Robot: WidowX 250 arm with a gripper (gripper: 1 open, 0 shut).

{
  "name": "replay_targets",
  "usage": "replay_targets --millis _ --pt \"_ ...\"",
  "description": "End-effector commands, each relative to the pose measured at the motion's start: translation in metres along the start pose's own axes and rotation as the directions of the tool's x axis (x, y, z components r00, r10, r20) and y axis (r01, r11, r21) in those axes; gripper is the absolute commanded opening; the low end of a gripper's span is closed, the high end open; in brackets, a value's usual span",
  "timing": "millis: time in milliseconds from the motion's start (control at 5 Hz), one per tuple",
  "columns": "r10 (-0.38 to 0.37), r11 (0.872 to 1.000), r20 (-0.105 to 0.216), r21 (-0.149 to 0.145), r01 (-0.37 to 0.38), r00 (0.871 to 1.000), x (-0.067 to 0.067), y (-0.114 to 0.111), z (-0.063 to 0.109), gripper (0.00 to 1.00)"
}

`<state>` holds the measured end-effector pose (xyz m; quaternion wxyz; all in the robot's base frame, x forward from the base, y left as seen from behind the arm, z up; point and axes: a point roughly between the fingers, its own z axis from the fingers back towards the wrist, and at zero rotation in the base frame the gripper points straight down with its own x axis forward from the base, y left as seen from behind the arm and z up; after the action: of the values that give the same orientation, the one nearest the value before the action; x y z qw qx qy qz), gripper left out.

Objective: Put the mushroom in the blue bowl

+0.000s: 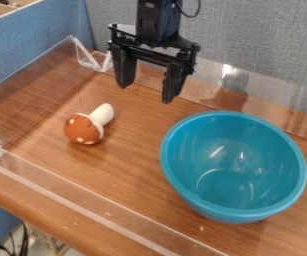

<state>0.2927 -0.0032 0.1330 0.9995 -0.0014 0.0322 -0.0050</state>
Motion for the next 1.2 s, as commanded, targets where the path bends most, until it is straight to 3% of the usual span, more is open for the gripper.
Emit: replay_targets --millis 0,200,600,1000 --pt "0.032 0.999 -0.014 0.001 -0.032 0.999 -0.005 0.015 -0.008 1.0" --pt "0.075 0.997 -0.043 0.008 -0.075 0.996 -0.012 0.041 -0.027 1.0" --pt "0.154 0.988 -0.017 0.01 -0.153 0.988 -0.025 0.105 -0.047 1.0" --pt "0.133 0.991 -0.018 0.016 -0.132 0.991 -0.022 0.097 -0.059 1.0"
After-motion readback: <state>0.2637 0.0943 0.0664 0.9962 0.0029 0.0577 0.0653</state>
